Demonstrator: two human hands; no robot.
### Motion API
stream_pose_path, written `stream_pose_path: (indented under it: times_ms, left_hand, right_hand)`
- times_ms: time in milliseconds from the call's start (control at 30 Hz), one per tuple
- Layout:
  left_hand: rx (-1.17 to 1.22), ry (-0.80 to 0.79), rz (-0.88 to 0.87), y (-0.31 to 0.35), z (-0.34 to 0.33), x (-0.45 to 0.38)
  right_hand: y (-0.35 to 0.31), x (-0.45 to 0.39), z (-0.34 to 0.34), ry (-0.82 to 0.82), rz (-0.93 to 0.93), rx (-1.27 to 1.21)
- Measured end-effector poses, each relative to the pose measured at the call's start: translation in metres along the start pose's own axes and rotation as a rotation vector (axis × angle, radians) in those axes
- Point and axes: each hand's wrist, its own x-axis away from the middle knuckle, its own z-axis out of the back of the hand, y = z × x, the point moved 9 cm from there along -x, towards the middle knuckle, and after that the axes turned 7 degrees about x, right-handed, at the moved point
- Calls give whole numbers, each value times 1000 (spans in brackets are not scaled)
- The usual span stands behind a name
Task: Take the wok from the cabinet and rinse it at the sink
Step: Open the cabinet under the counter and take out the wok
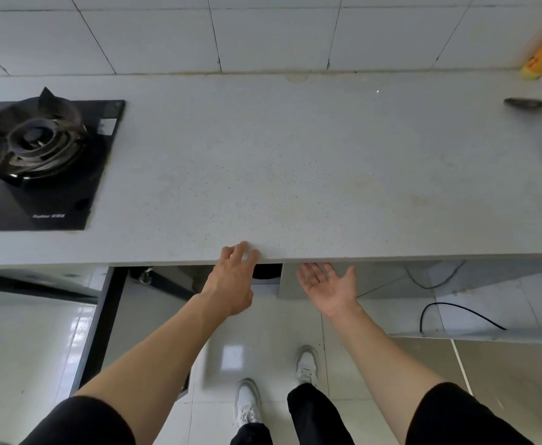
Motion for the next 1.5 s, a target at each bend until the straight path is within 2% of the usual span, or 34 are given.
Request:
stream_pose_path:
  times_ms: [100, 200, 500, 633, 800, 933, 1033, 1200, 1333, 1500]
  left_hand:
    - [-37, -32, -11, 2, 0, -2]
    - [-61, -35, -13, 1, -1, -2]
    - [-283, 28, 0, 11, -6, -2]
    - [-321, 65, 29, 23, -9, -2]
    - [-199, 112, -172, 51, -12, -6]
    - [-128, 2, -187, 52, -16, -16]
    - [-157, -22, -190, 51, -17, -22]
    - [-214, -35, -172, 51, -18, -25]
    - [-306, -11, -157, 55, -24, -22]
    - [-418, -28, -48, 67, -30, -23]
  right_hand:
    - [2, 2, 4, 28, 31, -27]
    - [7, 12, 19, 59, 55, 51]
    - [9, 55, 69, 181, 137, 610]
    - [6, 69, 90, 352, 274, 736]
    - [-3, 86, 113, 644, 396, 1078]
    - [-10, 99, 114, 641, 492, 1225]
    - [-14, 110, 116, 658, 555, 1330]
    - [-24, 133, 120, 753, 602, 1668]
    - [-26, 152, 131, 738, 691, 1775]
    - [-29, 163, 152, 683, 704, 1850]
